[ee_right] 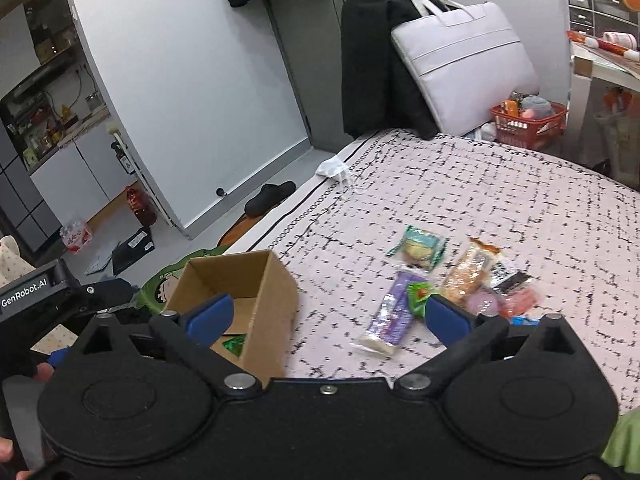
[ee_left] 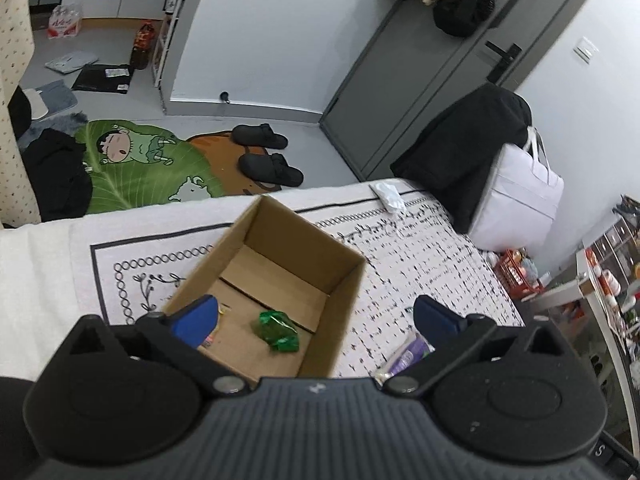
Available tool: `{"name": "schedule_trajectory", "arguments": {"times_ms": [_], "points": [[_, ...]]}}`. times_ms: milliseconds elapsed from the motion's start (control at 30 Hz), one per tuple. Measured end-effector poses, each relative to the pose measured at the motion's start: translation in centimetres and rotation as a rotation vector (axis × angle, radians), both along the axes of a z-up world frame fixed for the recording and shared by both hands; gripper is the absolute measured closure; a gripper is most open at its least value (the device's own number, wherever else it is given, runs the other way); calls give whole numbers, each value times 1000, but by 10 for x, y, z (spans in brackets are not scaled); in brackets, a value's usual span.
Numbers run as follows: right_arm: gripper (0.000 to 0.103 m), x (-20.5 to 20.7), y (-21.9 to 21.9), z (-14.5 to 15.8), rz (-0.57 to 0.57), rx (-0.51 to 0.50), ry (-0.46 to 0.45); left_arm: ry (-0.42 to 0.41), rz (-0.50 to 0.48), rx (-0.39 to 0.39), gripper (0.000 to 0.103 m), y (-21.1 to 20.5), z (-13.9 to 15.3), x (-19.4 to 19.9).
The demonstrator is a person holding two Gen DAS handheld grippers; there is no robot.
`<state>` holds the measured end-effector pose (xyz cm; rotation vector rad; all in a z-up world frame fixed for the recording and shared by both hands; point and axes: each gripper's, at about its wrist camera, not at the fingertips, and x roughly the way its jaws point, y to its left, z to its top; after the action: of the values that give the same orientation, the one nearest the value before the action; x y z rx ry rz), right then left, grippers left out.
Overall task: Organize snacks
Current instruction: 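Move both grippers back over the snack pile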
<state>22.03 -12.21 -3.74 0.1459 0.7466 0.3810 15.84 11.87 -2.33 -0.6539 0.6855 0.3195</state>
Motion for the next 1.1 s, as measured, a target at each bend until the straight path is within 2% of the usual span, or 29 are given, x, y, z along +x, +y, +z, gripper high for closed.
{"name": "schedule_trajectory", "arguments": {"times_ms": [167,367,667,800,967,1100], "points": [[0,0,-28,-3,-18,9,-6,18,-11,9,0,-19,-3,1],[0,1,-62,-7,-29,17,-10,37,-45,56,0,-48,-2,4],[0,5,-112,-17,-84,34,9,50,-143,117,0,-101,-1,19],[0,11,-134,-33,-154,65,75,67,-176,126,0,-122,-6,26],[0,20,-163,-51,-214,206,178,75,-203,126,0,-142,-15,34],[1,25,-171,-61,-248,195,200,94,-230,117,0,-157,-26,45]]}}
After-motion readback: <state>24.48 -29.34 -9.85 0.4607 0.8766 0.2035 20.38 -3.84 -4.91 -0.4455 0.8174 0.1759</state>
